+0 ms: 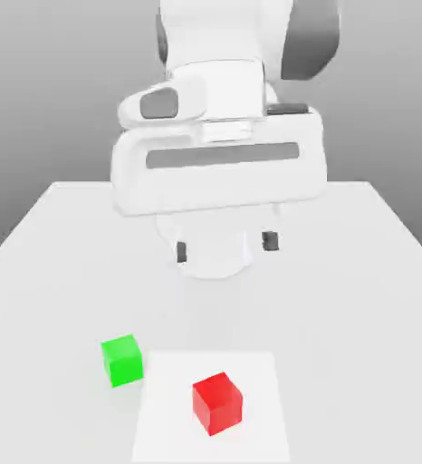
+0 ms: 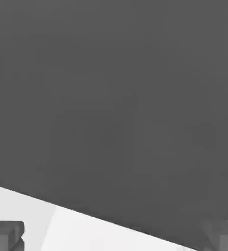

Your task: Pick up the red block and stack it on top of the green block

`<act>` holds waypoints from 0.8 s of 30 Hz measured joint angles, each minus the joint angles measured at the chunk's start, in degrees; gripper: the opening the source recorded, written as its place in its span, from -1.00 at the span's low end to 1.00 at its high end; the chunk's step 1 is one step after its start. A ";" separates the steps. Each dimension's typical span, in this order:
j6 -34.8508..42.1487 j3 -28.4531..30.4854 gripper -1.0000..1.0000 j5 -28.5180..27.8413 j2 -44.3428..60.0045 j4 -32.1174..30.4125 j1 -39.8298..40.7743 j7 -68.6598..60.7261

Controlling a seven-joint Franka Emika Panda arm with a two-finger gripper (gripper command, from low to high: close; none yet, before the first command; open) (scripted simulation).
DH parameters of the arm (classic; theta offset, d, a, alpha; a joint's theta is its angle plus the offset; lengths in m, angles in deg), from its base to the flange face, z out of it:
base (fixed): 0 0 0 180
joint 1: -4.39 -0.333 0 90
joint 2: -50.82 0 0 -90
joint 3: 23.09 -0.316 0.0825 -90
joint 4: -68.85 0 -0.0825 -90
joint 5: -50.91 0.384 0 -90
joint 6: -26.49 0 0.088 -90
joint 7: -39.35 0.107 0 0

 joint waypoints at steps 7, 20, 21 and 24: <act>-7.29 -0.20 0.00 -1.27 14.33 -5.03 -0.02 -6.86; -17.03 -2.92 -1.00 1.31 26.53 -3.94 2.11 -9.61; -15.90 -2.60 -1.00 0.86 25.17 -4.14 1.88 -9.28; -11.19 -1.66 -1.00 -0.95 19.58 -4.99 1.33 -7.95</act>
